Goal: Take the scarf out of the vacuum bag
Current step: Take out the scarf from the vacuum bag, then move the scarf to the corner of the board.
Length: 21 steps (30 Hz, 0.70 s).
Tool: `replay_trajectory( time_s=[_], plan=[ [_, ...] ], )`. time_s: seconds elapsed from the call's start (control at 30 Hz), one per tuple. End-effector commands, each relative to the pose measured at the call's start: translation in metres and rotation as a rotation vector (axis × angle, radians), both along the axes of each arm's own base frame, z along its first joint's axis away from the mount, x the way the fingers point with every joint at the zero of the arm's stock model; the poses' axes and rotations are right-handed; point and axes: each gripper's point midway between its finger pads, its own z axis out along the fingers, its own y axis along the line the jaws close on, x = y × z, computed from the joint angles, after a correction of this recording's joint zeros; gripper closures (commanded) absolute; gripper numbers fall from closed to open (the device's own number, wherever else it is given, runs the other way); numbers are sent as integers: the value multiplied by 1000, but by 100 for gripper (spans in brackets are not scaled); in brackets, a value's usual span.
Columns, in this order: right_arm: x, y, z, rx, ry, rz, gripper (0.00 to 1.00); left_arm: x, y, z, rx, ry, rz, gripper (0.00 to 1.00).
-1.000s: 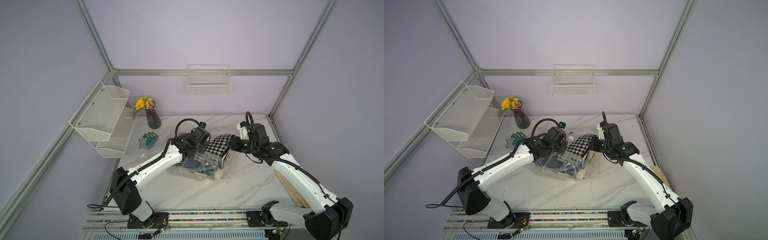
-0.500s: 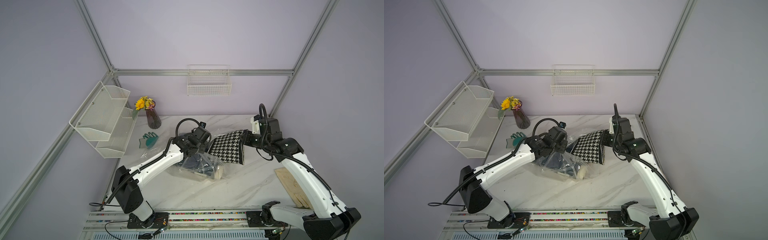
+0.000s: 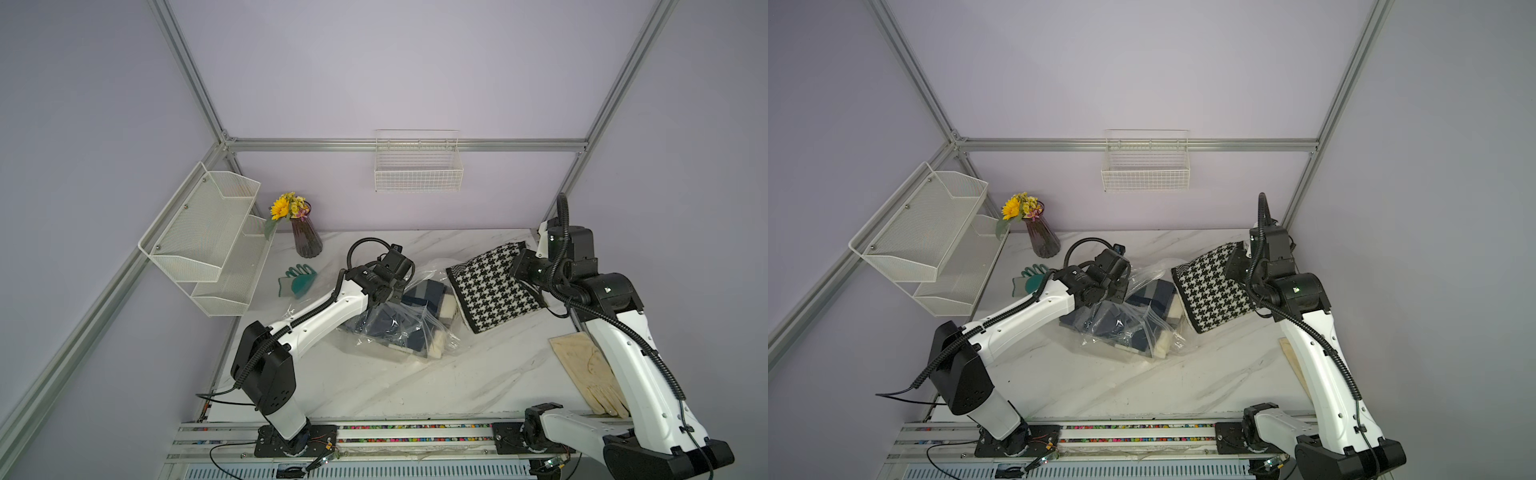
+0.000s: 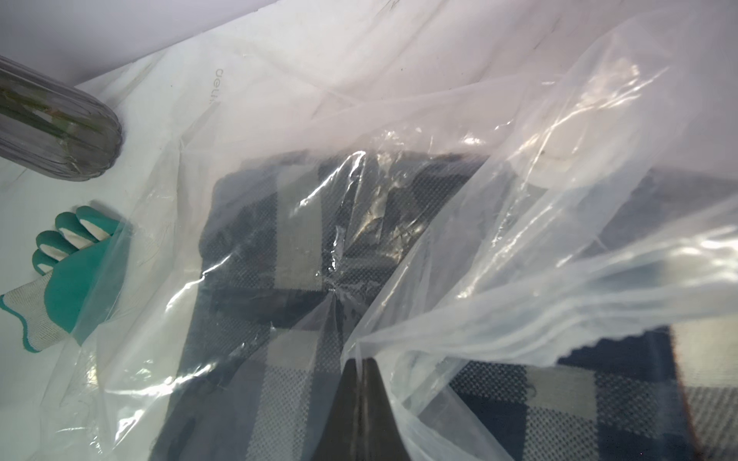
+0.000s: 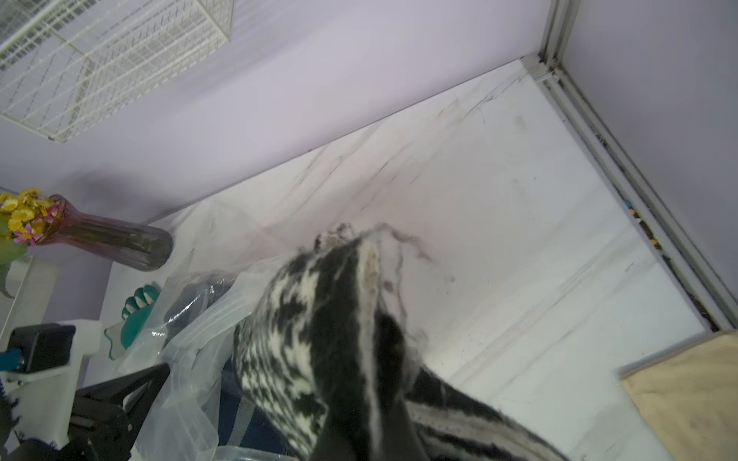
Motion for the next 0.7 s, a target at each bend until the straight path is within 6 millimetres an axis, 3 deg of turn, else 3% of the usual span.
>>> replay_trajectory(
  time_s=[0.0,0.1,0.27,0.4,0.5,0.53,0.57,0.63,0.67],
  plan=[
    [1,-27,44,-29,-125,-115,100,-1,21,12,1,-29,33,100],
    [14,-37,50,-24,-133,-158,100,-3,27,11,1,-25,39,100],
    [41,-58,37,-9,-129,-229,100,-10,40,15,3,-32,59,100],
    [68,-82,2,43,-115,-308,100,-18,51,17,-8,-38,71,100],
    [86,-113,-68,99,-28,-399,100,-23,55,20,-19,-48,74,100],
    [91,-123,-104,155,39,-422,100,-24,57,21,-23,-50,79,100],
    [91,-133,-138,216,104,-450,100,-25,57,22,-26,-53,79,100],
    [84,-144,-188,320,190,-495,100,-25,57,22,-28,-52,80,100],
    [82,-151,-203,350,188,-523,100,-25,58,21,-28,-51,81,100]
  ],
)
